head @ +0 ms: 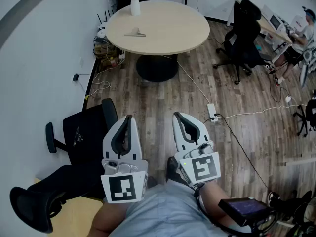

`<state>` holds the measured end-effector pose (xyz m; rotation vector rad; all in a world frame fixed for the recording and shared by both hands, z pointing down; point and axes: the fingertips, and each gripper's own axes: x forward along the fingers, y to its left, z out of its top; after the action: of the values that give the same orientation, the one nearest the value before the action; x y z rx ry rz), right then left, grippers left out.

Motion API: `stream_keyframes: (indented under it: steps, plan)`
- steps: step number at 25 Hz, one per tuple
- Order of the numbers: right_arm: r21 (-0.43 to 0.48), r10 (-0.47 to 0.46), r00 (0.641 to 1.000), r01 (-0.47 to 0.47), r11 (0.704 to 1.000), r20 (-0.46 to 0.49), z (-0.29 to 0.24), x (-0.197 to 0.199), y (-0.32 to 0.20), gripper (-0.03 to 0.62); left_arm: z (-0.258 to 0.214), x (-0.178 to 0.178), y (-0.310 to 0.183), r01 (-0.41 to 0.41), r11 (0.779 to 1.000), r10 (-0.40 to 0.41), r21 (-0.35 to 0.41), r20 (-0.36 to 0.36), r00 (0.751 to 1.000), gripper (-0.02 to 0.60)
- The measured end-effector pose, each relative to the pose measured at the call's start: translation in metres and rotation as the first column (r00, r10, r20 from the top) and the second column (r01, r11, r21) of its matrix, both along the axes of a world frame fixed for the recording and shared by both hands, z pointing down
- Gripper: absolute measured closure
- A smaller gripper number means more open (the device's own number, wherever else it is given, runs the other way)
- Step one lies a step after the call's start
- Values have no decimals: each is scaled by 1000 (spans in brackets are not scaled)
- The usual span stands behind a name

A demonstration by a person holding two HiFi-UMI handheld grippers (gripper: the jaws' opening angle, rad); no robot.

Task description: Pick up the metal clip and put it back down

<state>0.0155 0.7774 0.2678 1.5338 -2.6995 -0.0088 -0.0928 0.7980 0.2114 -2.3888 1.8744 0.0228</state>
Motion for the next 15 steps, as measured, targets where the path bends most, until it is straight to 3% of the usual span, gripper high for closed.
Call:
stream_keyframes:
  steps: [7,15]
  plan:
    - [-6,-4,1000,4,1000,6,8,9,-23,546,8,9,-22,0,1000,0,-15,-8,1000,563]
    - [-35,-56,997,58,998,56,16,50,-60,545,12,52,-57,17,999,-17,-41,-6,1000,563]
